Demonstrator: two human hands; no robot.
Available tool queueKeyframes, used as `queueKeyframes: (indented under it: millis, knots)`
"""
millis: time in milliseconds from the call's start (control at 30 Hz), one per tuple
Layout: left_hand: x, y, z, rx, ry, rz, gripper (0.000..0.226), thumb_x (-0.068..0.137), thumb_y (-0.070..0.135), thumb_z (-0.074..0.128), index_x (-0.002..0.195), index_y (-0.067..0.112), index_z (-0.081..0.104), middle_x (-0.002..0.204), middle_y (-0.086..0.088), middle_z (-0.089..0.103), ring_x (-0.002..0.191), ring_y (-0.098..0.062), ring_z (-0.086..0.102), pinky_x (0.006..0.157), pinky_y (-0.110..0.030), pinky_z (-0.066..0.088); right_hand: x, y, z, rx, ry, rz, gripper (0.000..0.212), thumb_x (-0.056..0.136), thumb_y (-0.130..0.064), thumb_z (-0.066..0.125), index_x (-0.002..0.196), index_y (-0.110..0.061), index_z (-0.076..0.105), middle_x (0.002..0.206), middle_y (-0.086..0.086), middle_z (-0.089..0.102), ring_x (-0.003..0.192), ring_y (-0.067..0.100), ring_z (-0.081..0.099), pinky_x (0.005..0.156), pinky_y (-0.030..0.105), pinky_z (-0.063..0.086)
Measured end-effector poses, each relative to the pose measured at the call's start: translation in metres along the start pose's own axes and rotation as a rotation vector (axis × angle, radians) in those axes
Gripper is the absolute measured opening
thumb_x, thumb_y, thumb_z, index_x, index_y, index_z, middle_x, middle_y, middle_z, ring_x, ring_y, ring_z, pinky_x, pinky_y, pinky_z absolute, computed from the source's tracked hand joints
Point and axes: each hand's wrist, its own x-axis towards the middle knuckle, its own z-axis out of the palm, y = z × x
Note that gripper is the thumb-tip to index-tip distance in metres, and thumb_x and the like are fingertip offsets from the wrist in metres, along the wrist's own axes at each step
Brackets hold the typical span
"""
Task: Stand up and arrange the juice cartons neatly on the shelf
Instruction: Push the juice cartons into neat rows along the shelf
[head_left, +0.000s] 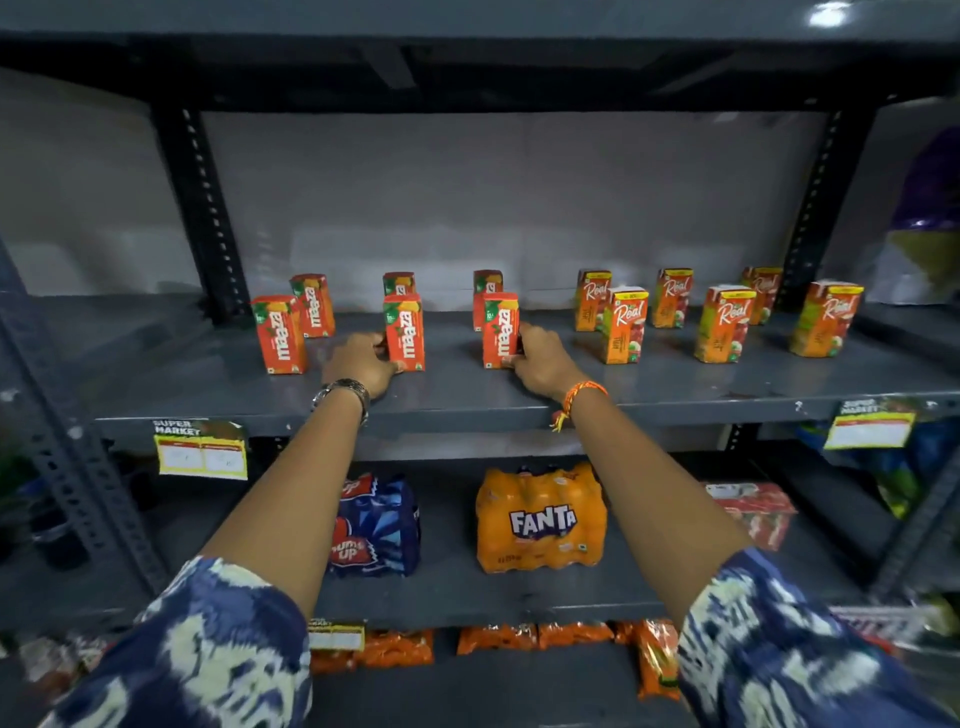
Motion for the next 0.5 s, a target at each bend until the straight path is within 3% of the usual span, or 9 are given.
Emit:
queueKeyframes:
  millis: [167, 500]
  knots:
    - [-0.0056, 0.0007, 0.0002, -0.008, 0.015, 0.000, 0.030, 0.087, 0.029, 0.071, 0.113, 0.014, 0.071, 0.110, -0.009, 0.074, 0.100, -0.028, 0.067, 0.082, -0.034, 0.047, -0.0002, -0.0019, 0.0012, -0.035, -0.015, 0.025, 0.038, 0.090, -0.007, 0.062, 0.128, -0.001, 0.059, 0.128, 0.019, 0.066, 0.119, 0.037, 0.061, 0.103, 0.041, 0.046]
    - [-0.0080, 0.0021, 0.0004, -0.009, 0.029, -0.015, 0.037, 0.087, 0.030, 0.072, 0.119, 0.012, 0.069, 0.116, -0.008, 0.073, 0.105, -0.027, 0.068, 0.086, -0.036, 0.049, 0.0055, 0.0005, 0.0038, -0.033, -0.037, 0.060, 0.044, 0.093, -0.010, 0.062, 0.135, -0.002, 0.053, 0.134, 0.018, 0.062, 0.124, 0.036, 0.058, 0.107, 0.044, 0.043]
